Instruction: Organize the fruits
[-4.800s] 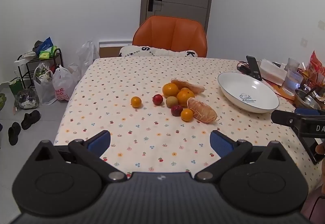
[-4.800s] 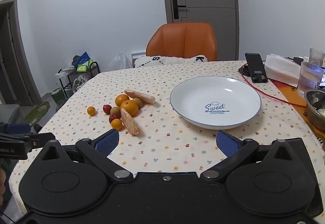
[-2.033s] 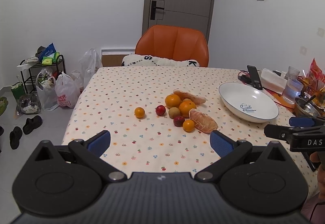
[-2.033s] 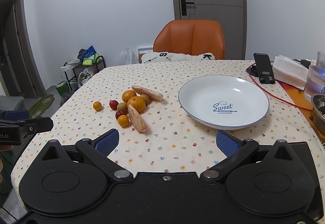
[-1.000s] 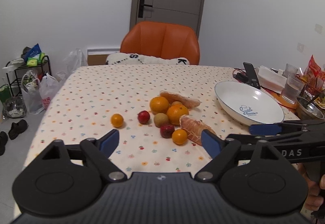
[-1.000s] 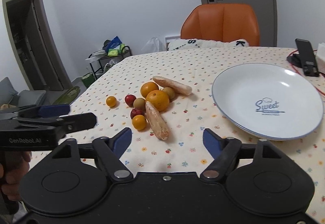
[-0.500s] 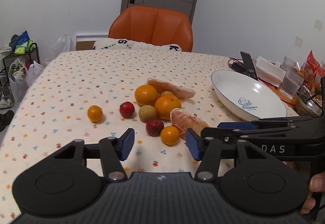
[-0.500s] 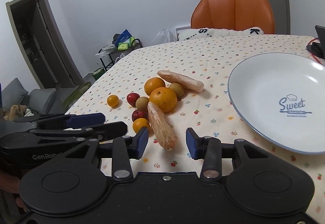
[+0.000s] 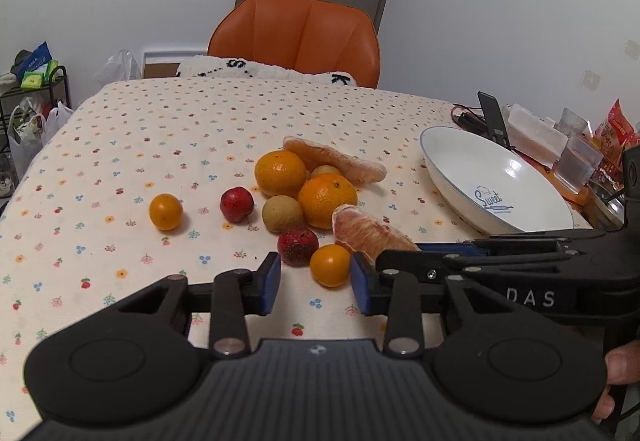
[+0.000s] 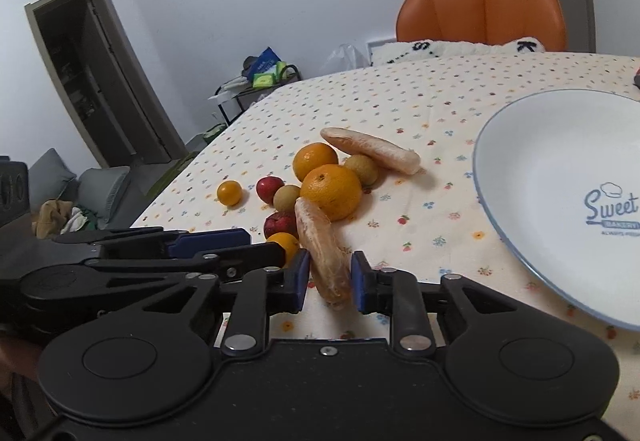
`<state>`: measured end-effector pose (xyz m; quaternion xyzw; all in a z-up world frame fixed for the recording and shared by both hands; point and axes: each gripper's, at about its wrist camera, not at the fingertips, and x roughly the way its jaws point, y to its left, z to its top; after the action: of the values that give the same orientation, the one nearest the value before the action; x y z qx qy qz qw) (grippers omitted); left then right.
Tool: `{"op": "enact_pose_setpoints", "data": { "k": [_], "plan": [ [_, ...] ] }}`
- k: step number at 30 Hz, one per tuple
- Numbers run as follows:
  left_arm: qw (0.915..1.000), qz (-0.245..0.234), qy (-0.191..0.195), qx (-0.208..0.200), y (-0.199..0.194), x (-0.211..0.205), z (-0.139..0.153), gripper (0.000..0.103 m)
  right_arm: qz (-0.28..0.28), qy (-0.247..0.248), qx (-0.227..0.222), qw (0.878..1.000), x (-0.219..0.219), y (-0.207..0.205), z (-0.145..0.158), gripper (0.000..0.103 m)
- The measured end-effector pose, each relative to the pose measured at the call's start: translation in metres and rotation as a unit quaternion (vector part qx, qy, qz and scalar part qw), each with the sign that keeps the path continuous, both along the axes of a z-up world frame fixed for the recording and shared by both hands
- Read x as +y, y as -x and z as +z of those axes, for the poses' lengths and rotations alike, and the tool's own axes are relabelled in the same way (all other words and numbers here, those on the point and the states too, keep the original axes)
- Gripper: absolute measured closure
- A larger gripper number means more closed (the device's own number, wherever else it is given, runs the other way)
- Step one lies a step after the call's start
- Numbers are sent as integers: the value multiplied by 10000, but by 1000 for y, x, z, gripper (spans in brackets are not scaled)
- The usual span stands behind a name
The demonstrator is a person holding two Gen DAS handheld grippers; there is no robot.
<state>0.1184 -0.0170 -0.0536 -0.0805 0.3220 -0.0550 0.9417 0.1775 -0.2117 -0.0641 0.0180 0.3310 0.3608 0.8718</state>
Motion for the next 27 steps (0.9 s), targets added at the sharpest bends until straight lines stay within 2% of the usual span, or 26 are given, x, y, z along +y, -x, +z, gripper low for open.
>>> {"op": "enact_pose_setpoints", "data": {
  "k": [2,5,11,12,14,27],
  "plan": [
    [10000,-23,24,34,-2,-1,-1,67,44,-64,-3,10000,-2,1,2,87],
    [10000,-3,-55,58,-5,-5,-3,67,56,-180,-19,9998,-8,2,5,90],
    [9999,23,-129,28,-8,-12,-7,67,-120,-225,-108,9996,-23,4,12,91],
    [9999,21,-127,17,-8,-13,-7,74,-144,-237,-124,9995,-25,4,13,91],
    [9998,32,-170,20,-8,-15,-7,80,-201,-266,-163,9993,-29,4,15,92],
    [9990,-110,-261,-355,-5,-29,17,80,-766,-486,-480,9947,-67,2,33,95]
  ]
}}
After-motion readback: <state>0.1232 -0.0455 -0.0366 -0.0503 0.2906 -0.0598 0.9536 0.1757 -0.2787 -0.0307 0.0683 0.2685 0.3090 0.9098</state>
